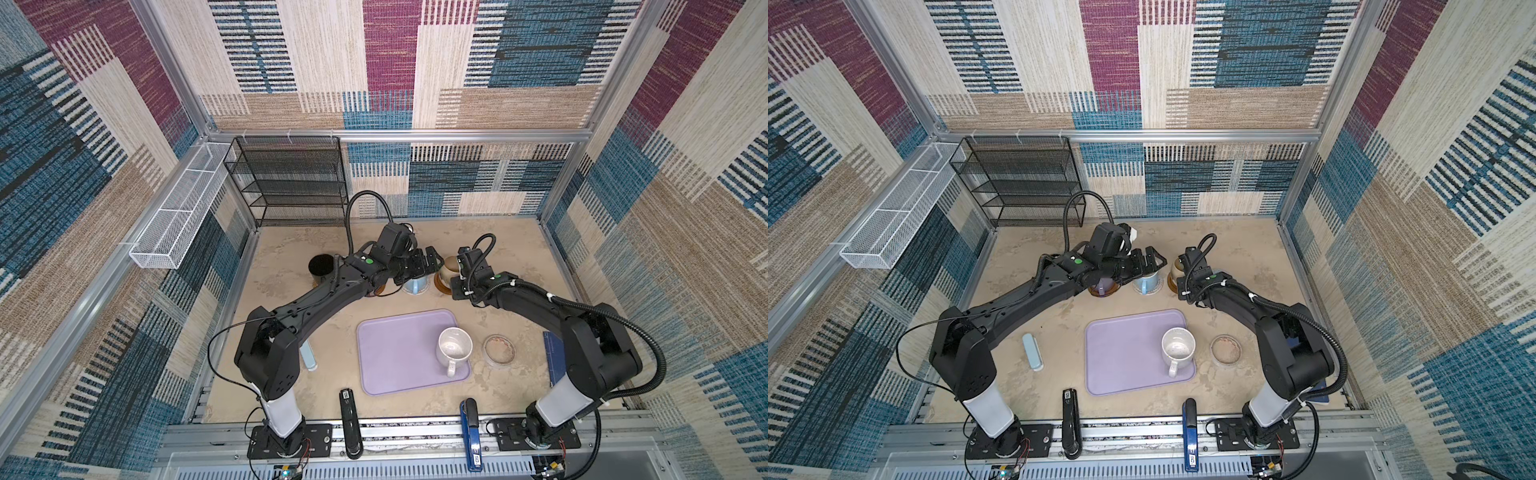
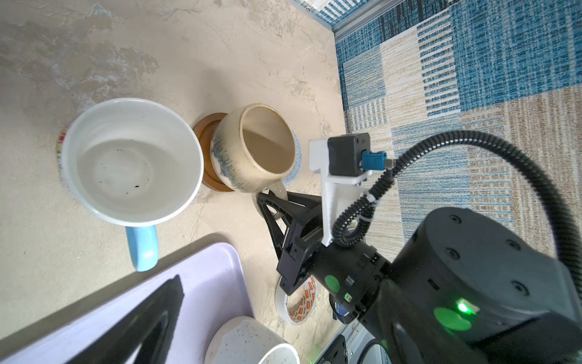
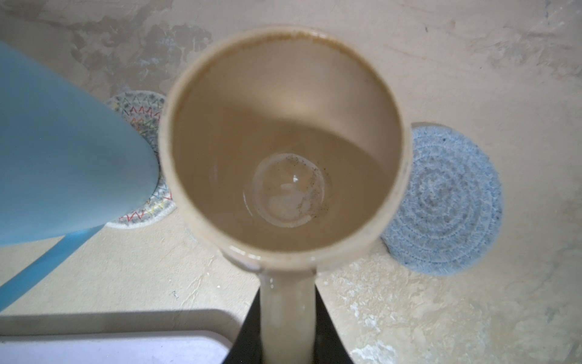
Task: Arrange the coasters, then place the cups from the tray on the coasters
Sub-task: 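Lower the beige mug onto the brown wooden coaster with the right gripper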
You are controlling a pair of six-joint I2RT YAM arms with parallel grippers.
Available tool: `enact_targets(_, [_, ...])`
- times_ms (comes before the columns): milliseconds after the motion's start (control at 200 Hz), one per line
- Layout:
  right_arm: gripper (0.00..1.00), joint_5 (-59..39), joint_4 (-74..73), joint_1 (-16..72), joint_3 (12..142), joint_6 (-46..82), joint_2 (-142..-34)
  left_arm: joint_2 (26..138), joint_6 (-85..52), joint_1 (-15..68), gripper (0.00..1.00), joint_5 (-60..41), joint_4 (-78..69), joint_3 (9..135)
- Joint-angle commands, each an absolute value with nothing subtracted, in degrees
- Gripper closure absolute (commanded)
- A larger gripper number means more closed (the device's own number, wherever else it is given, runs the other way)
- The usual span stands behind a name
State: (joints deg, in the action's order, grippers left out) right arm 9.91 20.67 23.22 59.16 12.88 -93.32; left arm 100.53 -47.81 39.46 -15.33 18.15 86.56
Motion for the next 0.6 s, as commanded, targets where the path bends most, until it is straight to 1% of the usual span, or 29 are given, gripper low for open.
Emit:
enact_targets(0, [1.00, 9.8, 15.7, 23.4, 58.9, 13.6, -93.3, 100.5, -46.6, 39.5, 0.00, -15.6, 16.3, 86.4])
enact_targets(456, [1.00, 11.0, 16.4, 23.9, 57.2, 15.2, -93.4, 100.0, -47.2, 39.5, 0.00, -15.9, 14.8, 85.0])
enact_targets(596, [0.93, 10.6, 16.6, 23.8, 57.1, 15.7, -93.1, 100.0, -47.3, 39.5, 0.00, -16.0, 14.5, 84.8])
